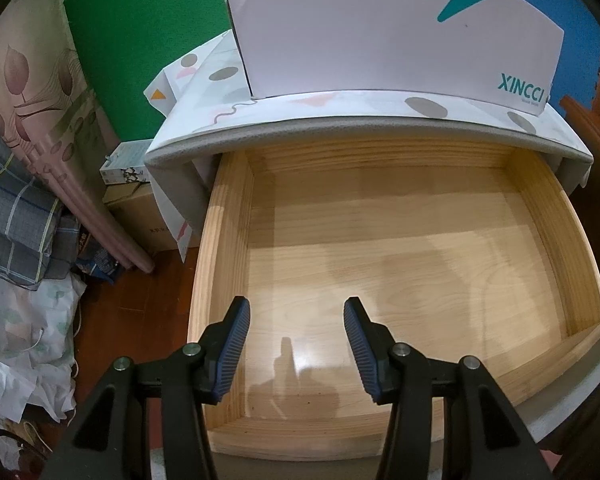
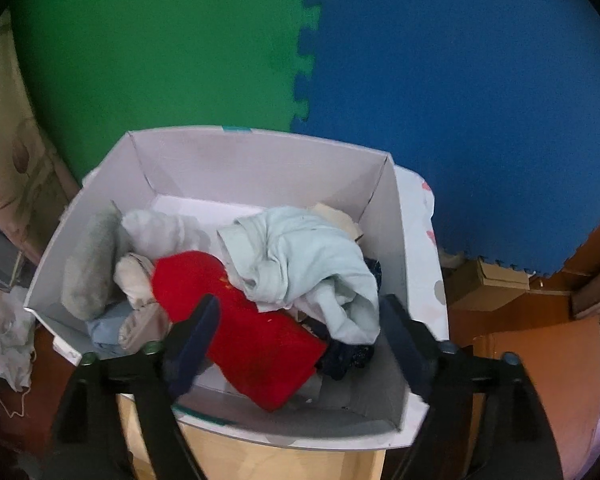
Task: Take underwear out of drawer
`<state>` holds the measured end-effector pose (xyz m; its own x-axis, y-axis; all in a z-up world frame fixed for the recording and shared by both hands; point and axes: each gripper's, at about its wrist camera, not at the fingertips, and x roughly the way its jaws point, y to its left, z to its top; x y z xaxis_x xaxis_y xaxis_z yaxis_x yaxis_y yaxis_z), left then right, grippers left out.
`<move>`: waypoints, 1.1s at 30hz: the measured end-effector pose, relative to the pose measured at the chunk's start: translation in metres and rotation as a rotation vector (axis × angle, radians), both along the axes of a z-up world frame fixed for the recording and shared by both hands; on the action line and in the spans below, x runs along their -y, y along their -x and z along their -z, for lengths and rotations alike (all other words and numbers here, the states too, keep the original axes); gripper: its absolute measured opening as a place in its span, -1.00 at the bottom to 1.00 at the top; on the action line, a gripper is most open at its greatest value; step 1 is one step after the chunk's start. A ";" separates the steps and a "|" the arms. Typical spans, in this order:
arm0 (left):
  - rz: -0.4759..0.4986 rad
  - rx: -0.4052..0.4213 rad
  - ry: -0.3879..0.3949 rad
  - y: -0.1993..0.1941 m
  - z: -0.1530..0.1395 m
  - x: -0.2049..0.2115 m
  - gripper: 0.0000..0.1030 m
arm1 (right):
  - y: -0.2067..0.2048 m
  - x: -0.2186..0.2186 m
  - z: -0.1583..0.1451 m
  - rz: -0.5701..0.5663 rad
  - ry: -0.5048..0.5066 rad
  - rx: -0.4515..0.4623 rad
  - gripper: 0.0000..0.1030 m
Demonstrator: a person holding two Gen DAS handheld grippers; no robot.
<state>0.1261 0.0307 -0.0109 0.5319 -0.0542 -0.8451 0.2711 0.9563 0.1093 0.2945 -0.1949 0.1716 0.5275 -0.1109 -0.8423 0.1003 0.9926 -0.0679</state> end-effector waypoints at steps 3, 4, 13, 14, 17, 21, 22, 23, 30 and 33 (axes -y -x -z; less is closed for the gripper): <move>-0.001 0.000 -0.005 0.000 0.001 0.001 -0.03 | 0.013 -0.002 -0.012 -0.010 0.004 0.042 0.72; -0.001 0.001 -0.007 0.000 0.001 0.001 -0.03 | 0.017 -0.003 -0.016 -0.013 0.003 0.053 0.72; -0.013 0.030 -0.014 0.004 -0.004 0.001 -0.03 | 0.100 -0.003 -0.020 -0.028 -0.069 0.112 0.96; -0.011 0.033 -0.008 0.005 -0.006 0.000 -0.03 | 0.110 -0.002 -0.015 -0.025 -0.074 0.113 0.96; -0.012 0.038 0.004 0.007 -0.009 -0.002 -0.03 | 0.145 -0.004 0.008 -0.019 -0.055 0.109 0.97; -0.016 0.046 0.017 0.009 -0.012 -0.004 -0.03 | 0.183 -0.004 0.045 0.002 -0.065 0.096 0.97; -0.018 0.050 0.023 0.011 -0.014 -0.005 -0.03 | 0.191 -0.004 0.052 0.012 -0.073 0.096 0.97; -0.021 0.052 0.030 0.012 -0.015 -0.006 -0.03 | 0.199 -0.004 0.062 0.019 -0.079 0.093 0.97; -0.017 0.067 0.030 0.026 -0.017 -0.003 -0.03 | 0.237 -0.010 0.104 -0.013 -0.049 0.086 0.97; -0.012 0.067 0.030 0.031 -0.016 -0.001 -0.03 | 0.246 -0.013 0.115 -0.026 -0.044 0.079 0.97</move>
